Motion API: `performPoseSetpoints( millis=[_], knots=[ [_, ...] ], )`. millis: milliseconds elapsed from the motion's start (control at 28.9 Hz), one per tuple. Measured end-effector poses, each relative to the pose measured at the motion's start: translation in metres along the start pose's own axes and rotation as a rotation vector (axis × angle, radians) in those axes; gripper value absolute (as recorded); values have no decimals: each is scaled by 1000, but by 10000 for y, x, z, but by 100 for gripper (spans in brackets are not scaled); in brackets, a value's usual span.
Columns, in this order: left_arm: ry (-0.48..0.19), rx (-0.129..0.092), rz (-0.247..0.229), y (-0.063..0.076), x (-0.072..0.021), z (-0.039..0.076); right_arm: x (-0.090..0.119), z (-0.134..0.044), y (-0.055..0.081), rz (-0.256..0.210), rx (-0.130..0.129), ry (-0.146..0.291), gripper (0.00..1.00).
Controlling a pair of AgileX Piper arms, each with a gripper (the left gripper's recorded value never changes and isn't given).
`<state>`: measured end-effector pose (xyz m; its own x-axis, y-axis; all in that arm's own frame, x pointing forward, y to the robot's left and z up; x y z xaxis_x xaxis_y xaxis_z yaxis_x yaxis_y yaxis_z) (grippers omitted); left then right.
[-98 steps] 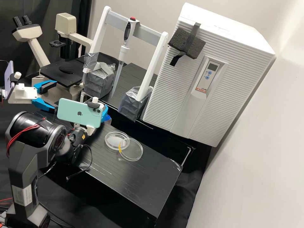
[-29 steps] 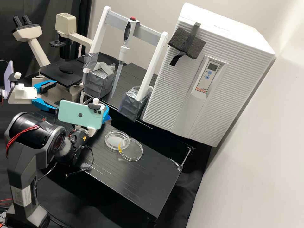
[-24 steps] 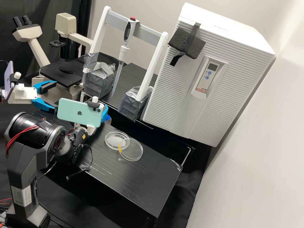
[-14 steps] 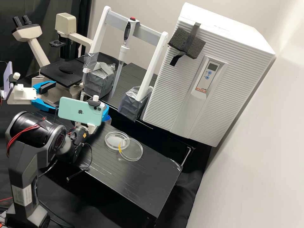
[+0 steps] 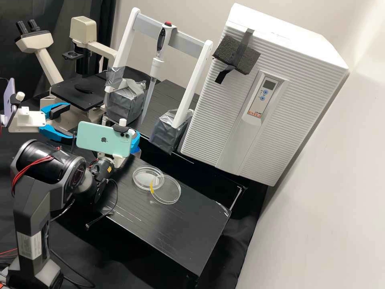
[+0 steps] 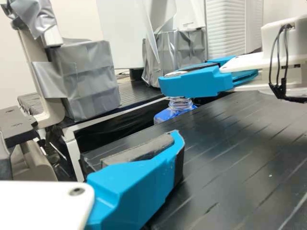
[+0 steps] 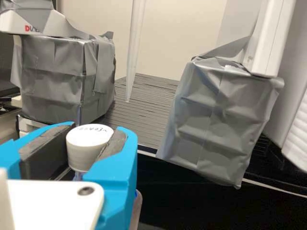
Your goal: Close the bottle
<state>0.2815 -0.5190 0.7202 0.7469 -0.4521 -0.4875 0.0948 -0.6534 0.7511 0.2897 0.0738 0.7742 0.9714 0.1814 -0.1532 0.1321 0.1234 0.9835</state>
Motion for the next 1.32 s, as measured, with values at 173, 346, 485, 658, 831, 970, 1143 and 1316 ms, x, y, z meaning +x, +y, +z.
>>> performPoseSetpoints(
  millis=[173, 346, 485, 658, 831, 970, 1143, 1316],
  knots=[
    [2, -1, 3, 3, 0, -2, -17, 12, -17, -7, 0, -5, 0],
    [2, -1, 3, 3, 0, -2, -104, 37, -50, -22, 2, -19, 0],
    [1, -2, 3, 2, 2, 3, -142, 32, -42, -20, 3, -20, 0],
    [-1, -3, 3, 2, 5, 12, -153, 31, -53, -24, 3, -21, 0],
    [-1, -3, 3, 2, 5, 12, -153, 31, -53, -24, 3, -21, 0],
    [-1, -3, 3, 2, 5, 12, -153, 31, -53, -24, 3, -21, 0],
    [-1, -3, 3, 2, 5, 12, -147, 33, -54, -24, 4, -22, 0],
    [-1, -3, 3, 2, 5, 12, -80, 27, -43, -17, 4, -16, 0]
  ],
)
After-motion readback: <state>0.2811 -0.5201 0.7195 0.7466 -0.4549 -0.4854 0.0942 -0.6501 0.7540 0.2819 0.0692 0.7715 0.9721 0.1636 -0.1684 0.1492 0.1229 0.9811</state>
